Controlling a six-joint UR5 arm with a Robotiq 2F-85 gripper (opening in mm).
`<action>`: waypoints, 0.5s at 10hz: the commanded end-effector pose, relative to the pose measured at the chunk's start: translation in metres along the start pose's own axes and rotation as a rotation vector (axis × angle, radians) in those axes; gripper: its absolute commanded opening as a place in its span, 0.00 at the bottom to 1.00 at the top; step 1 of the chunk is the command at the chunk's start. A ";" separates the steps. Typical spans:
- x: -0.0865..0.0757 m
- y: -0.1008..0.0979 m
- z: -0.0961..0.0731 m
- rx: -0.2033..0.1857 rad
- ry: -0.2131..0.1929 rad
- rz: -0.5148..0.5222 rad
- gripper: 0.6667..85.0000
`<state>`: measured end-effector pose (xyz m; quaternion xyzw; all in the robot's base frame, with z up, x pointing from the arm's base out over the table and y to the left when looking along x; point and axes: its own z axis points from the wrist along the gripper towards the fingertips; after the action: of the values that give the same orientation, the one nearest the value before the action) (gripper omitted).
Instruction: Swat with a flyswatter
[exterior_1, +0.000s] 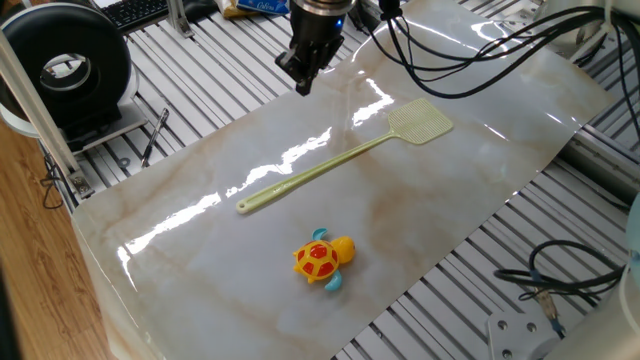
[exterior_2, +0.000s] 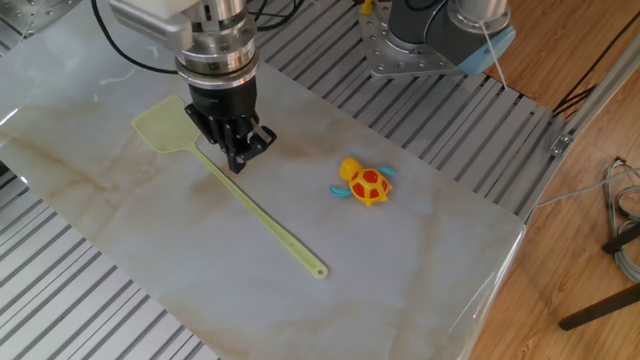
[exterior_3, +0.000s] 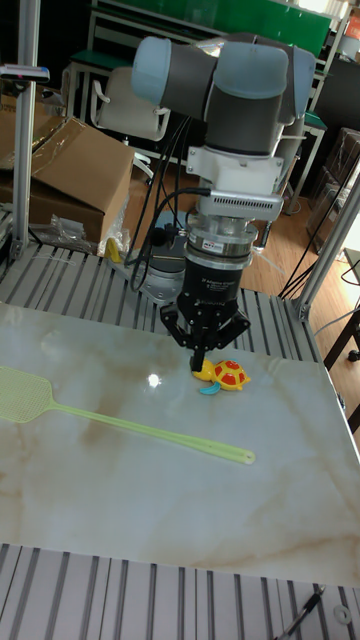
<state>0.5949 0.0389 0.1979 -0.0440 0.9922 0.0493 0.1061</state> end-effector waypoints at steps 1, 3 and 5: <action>-0.021 -0.023 -0.003 0.090 -0.079 -0.115 0.01; -0.014 -0.006 0.003 0.033 -0.047 -0.107 0.15; -0.011 0.017 0.020 0.003 -0.017 -0.130 0.47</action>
<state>0.6071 0.0422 0.1897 -0.0953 0.9875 0.0298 0.1221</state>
